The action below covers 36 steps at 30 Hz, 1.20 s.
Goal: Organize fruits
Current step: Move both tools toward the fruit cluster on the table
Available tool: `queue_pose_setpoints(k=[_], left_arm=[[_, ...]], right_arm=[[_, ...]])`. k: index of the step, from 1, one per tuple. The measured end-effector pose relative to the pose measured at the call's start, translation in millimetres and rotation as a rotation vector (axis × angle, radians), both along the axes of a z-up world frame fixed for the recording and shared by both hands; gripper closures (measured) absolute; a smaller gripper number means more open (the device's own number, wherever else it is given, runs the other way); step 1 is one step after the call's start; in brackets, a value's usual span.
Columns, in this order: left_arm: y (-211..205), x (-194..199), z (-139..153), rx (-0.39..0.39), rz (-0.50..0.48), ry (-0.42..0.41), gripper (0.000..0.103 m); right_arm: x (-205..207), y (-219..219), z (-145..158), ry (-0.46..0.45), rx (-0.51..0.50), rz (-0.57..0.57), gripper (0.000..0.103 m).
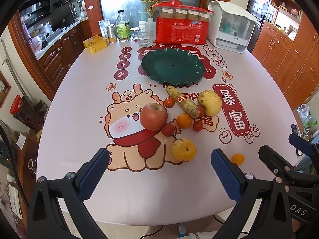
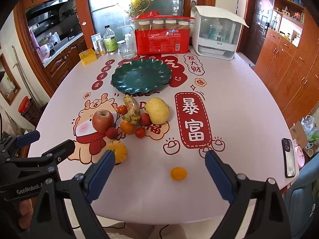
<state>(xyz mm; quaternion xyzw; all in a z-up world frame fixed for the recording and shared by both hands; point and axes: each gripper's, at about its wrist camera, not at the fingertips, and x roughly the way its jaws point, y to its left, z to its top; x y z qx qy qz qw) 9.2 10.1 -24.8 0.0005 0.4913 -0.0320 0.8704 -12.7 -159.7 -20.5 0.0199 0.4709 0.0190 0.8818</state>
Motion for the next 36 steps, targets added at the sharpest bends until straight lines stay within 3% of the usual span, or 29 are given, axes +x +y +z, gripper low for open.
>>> queue_pose_setpoints(k=[20,36], left_arm=[[3.5,-0.1,-0.9,-0.013,-0.054,0.000,0.002],[-1.5,-6.0,-3.2,-0.006,-0.036,0.004,0.002]], right_arm=[[-14.5,2.8,4.8,-0.014,0.013,-0.067,0.012],[-12.0,4.1,2.3,0.001,-0.008,-0.028,0.014]])
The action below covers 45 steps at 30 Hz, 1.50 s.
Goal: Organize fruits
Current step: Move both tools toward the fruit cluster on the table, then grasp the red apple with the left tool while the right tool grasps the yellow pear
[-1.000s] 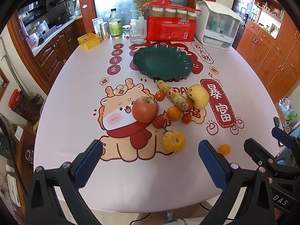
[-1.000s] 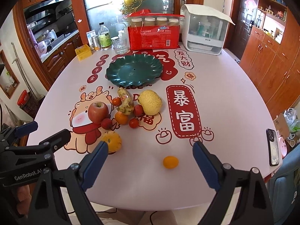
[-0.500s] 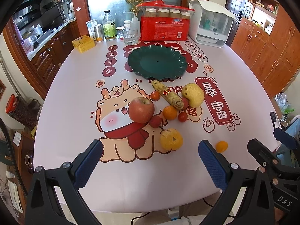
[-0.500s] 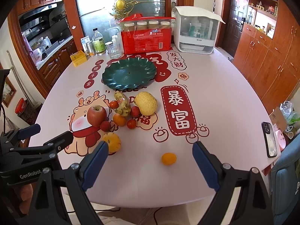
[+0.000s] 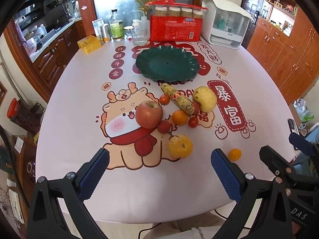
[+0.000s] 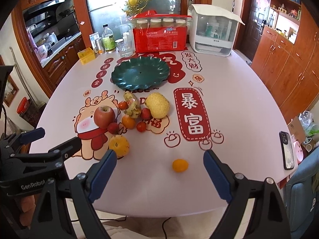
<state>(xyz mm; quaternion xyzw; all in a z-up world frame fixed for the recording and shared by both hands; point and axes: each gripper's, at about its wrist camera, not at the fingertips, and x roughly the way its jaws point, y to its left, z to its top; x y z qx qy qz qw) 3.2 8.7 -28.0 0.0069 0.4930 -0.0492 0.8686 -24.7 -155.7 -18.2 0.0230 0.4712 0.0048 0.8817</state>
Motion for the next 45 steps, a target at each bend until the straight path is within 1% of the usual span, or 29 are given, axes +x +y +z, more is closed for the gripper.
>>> queue_pose_setpoints(k=[7,19,22,25,30,37,41,45], left_arm=[[-0.1,8.1,-2.6,0.017,0.025,0.021,0.002],[-4.8,18.8,-2.4,0.037,0.035,0.015,0.002],[-4.1,27.4,-2.3,0.041,0.049,0.010,0.002],[-0.8,37.5,-2.0,0.045,0.062,0.007,0.002],[7.3,54.4,-2.8,0.028,0.075,0.012,0.002],[21.3,79.8,-10.1,0.038,0.105,0.022,0.002],[36.3,98.5,-18.1,0.056,0.132,0.017,0.002],[57.4,117.6,-35.6,0.063,0.173,0.053,0.002]], right_arm=[[6.8,-7.9,-3.6,0.009,0.025,-0.012,0.014],[18.0,-5.3,-2.5,-0.006,-0.009,0.023,0.014],[21.7,-5.5,-1.8,-0.010,-0.015,0.029,0.014],[31.0,-5.0,0.8,-0.020,-0.029,0.048,0.014],[52.3,-3.9,7.1,-0.046,-0.045,0.083,0.015],[85.7,-11.0,9.9,-0.046,-0.044,0.103,0.016],[108.5,-15.8,3.6,-0.031,-0.044,0.120,0.019],[129.2,-15.1,-12.2,-0.008,-0.064,0.137,0.022]])
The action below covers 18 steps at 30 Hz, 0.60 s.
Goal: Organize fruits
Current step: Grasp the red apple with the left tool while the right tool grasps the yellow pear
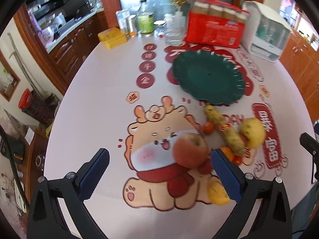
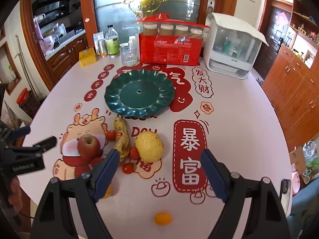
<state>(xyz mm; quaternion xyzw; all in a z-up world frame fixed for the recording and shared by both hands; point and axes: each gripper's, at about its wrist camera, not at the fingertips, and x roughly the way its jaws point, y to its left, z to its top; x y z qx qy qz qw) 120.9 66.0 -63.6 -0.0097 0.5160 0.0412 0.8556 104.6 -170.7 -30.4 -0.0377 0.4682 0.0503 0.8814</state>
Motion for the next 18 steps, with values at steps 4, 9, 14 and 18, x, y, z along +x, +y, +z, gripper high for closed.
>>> queue_pose_setpoints(k=[4,9,14,18], left_arm=[[22.9,14.0,-16.2,0.001,0.059,0.037,0.002],[36.2,21.4,-34.8,-0.021,0.079,0.090,0.002],[23.7,27.8,-56.9,-0.055,0.038,0.148,0.002],[9.7,37.1,-74.0,-0.090,0.017,0.193,0.002]], right_arm=[[17.2,0.7,-17.7,0.030,-0.012,0.021,0.025],[35.3,0.3,-39.1,0.082,0.000,0.040,0.025],[51.9,3.1,-63.0,0.136,0.016,0.067,0.025],[63.8,3.8,-83.1,0.194,0.050,0.084,0.025]])
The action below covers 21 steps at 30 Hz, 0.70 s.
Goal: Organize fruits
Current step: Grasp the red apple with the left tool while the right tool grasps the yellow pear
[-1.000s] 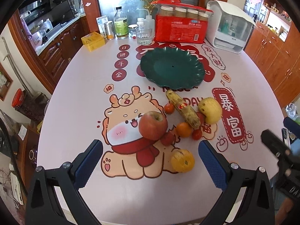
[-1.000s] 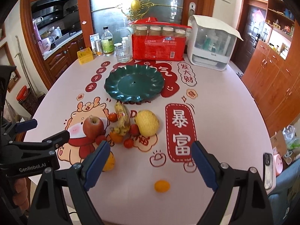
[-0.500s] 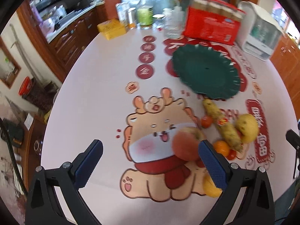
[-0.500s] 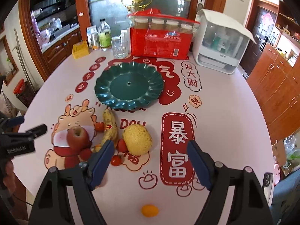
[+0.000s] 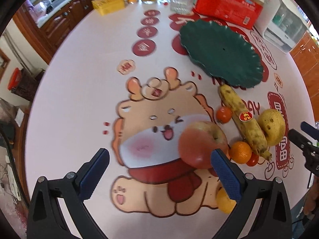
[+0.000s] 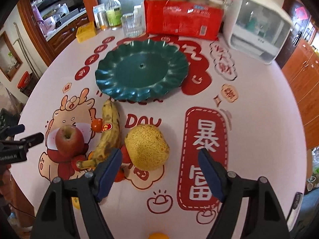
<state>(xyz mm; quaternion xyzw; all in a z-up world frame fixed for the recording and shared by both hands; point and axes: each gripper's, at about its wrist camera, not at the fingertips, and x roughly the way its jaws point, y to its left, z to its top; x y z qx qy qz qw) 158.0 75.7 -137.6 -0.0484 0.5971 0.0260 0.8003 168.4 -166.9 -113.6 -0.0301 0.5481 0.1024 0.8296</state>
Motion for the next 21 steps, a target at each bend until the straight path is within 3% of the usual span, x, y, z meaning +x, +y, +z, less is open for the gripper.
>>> queue_pose_setpoints(k=[12,21], left_arm=[[-23.9,23.2,-36.9,-0.124,0.016,0.084,0.002],[-41.8,32.8,-55.6,-0.137,0.018,0.109,0.022]], right_arm=[[16.2,4.9,-40.5,0.106,0.074,0.037,0.033],[26.0,6.5,-52.0,0.127,0.081,0.051,0.040]])
